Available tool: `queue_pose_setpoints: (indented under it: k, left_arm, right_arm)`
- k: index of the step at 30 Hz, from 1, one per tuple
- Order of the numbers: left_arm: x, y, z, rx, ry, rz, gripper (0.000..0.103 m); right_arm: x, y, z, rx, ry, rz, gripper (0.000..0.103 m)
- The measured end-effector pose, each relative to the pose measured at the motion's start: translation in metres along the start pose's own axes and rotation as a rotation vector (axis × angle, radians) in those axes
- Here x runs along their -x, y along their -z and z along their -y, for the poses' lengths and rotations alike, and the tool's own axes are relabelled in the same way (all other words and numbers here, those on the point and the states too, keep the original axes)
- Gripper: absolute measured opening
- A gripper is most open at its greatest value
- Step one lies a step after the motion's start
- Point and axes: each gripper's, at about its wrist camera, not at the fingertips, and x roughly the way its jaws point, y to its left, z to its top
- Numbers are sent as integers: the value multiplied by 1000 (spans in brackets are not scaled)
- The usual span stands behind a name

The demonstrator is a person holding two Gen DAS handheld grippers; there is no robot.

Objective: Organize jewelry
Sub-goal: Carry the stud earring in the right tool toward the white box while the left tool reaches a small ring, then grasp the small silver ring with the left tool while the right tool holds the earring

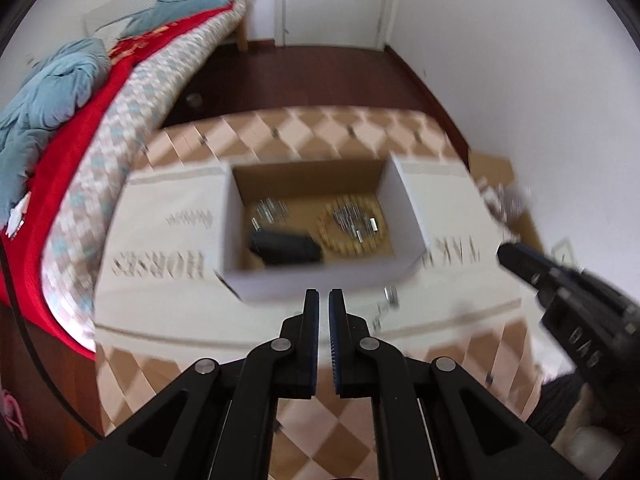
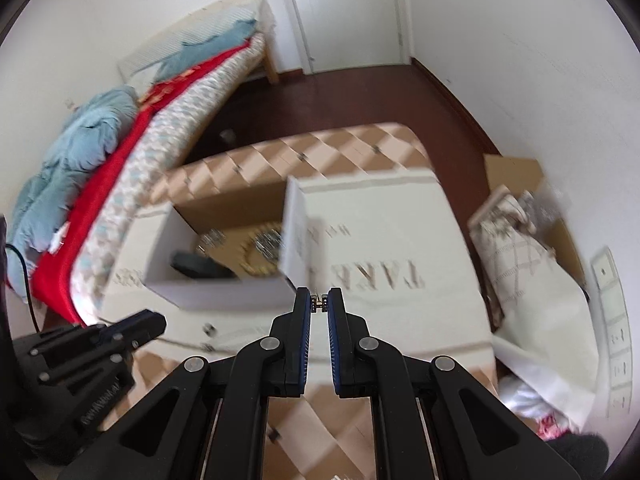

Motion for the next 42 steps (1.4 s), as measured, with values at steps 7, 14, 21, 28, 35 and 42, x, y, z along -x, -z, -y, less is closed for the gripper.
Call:
queue_pose_setpoints:
  k: [7, 14, 21, 28, 35, 42]
  left_arm:
    - [-7, -66, -37, 25, -28, 32, 3]
    - [-14, -75, -50, 37, -37, 38, 6]
    - [-13, 0, -27, 73, 13, -34, 73]
    - [-61, 60, 10, 3, -11, -157, 78]
    - [-94, 80, 41, -87, -44, -194, 63]
    - [-87, 81, 44, -105, -17, -159, 9]
  right_arm:
    - [-29, -47, -35, 32, -98, -11, 9]
    - [-50, -61, -45, 41, -122, -39, 9]
    - [-19, -14, -13, 1, -82, -36, 9]
    - [-9, 37, 28, -73, -24, -102, 9]
    - [-6, 43, 46, -96, 13, -103, 9]
    - [-3, 38, 45, -103, 8, -92, 9]
